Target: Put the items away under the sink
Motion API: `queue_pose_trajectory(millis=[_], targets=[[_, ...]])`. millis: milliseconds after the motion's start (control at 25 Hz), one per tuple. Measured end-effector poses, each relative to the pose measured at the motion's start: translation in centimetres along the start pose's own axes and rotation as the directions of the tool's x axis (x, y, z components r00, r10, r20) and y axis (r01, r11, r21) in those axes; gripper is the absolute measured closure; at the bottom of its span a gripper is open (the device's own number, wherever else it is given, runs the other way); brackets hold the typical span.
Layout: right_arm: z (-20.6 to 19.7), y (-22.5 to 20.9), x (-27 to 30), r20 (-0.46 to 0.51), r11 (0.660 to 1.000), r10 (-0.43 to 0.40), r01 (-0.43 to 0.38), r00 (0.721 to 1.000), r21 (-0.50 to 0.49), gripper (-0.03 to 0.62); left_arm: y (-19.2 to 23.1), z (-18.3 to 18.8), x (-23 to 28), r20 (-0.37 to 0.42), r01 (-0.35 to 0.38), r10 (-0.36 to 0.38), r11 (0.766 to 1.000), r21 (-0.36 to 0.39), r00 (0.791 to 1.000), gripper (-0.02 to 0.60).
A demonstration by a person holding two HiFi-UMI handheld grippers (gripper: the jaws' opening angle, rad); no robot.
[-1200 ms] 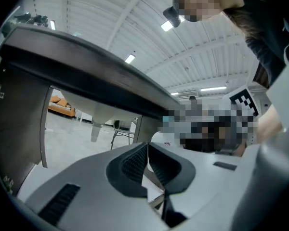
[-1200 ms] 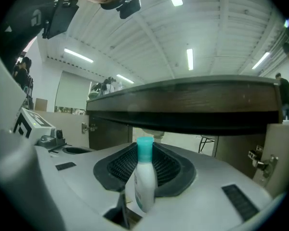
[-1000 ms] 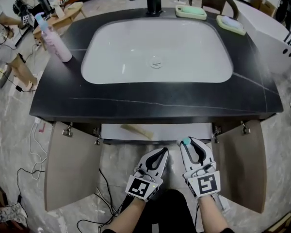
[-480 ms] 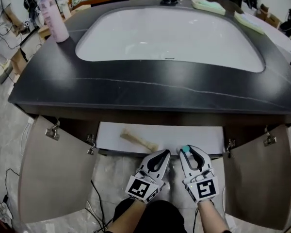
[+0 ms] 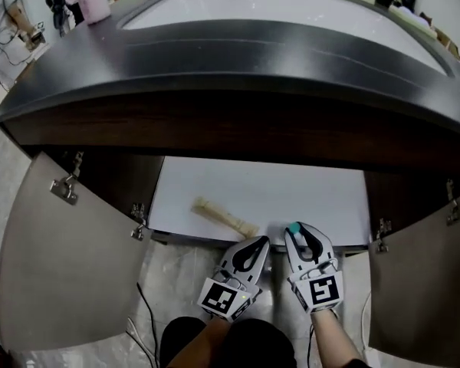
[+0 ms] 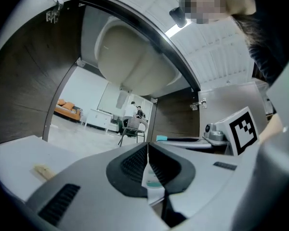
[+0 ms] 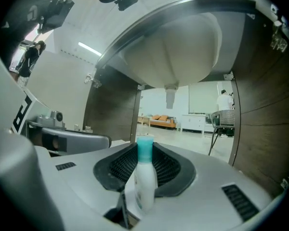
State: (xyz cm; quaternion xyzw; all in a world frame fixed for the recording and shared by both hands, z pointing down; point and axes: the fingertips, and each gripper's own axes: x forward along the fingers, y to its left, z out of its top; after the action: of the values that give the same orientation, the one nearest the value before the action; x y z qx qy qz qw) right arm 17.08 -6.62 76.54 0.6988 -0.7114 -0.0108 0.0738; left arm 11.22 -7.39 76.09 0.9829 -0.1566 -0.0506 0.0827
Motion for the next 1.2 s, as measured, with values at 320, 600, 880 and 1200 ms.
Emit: queue_pose_trajectory(millis=[320,600,880,1200], targets=[[-1.7,0.1,2.2,-0.044,0.999,-0.005,0.006,0.999,0.037,0.494,0.4,1.0,-0.6,0.033,-0.033,0.034,0.999,-0.010,0.999,0.571],[-2.0,-0.4,4.1,-0.011,0.999,-0.016,0.016,1.000,0.052,0.494,1.2,0.2,-0.9,0.032,-0.023,0.023,1.000,-0.005,0.999,0.571],[-3.7,0.4,3.9,-0.028,0.998,-0.006,0.008,1.000,0.064,0.494,1.1,0.6,-0.7,0.048,0.010,-0.011,1.000,0.023,0.999,0.571],[-3.3,0.6,4.4,0.003,0.999,-0.025,0.025,1.000,0.048,0.494,1.9,0.7,-0.2,0.063,0.014,-0.013,1.000,-0.009,0.998,0.571]])
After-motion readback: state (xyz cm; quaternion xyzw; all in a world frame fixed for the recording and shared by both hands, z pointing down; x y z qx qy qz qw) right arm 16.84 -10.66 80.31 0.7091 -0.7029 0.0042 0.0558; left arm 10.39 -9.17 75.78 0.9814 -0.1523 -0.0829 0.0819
